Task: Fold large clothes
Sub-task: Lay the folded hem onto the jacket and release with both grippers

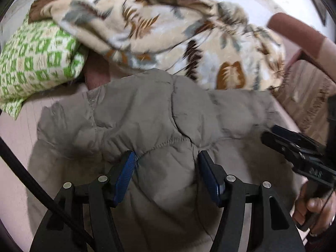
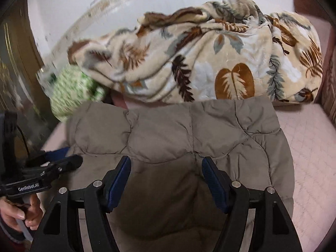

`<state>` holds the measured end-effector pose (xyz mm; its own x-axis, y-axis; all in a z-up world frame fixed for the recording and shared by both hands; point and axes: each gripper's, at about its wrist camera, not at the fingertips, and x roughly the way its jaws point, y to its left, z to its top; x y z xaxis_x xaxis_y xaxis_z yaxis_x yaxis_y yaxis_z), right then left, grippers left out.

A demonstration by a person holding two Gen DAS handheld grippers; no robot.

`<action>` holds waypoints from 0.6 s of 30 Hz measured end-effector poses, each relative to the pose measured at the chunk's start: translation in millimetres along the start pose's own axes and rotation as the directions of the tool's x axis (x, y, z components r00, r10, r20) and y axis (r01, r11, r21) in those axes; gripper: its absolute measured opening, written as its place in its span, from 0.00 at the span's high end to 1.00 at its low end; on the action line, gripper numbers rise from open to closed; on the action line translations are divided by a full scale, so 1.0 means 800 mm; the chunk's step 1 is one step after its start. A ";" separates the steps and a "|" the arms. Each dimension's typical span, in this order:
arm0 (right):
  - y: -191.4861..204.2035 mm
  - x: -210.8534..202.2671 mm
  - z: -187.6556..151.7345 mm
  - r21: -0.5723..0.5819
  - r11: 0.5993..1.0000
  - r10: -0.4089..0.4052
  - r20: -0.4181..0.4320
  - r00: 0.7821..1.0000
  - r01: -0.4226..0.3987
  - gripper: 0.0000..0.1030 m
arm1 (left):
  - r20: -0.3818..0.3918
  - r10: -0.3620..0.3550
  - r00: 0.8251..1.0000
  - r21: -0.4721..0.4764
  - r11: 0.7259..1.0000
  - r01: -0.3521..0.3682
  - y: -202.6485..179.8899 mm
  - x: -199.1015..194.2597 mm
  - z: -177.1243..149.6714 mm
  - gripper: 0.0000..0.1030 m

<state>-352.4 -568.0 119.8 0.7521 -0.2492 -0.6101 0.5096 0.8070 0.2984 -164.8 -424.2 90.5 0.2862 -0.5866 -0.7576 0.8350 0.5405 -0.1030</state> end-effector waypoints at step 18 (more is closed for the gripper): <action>-0.055 0.093 -0.020 0.005 0.990 -0.137 -0.197 0.971 0.141 0.25 | -0.076 0.076 0.994 -0.011 0.997 -0.077 0.010 0.068 0.005 0.25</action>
<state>-325.7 -613.8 49.3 0.5780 -0.2473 -0.7776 0.6124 0.7613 0.2132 -140.3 -454.6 51.0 0.3122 -0.4968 -0.8097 0.8054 0.5905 -0.0517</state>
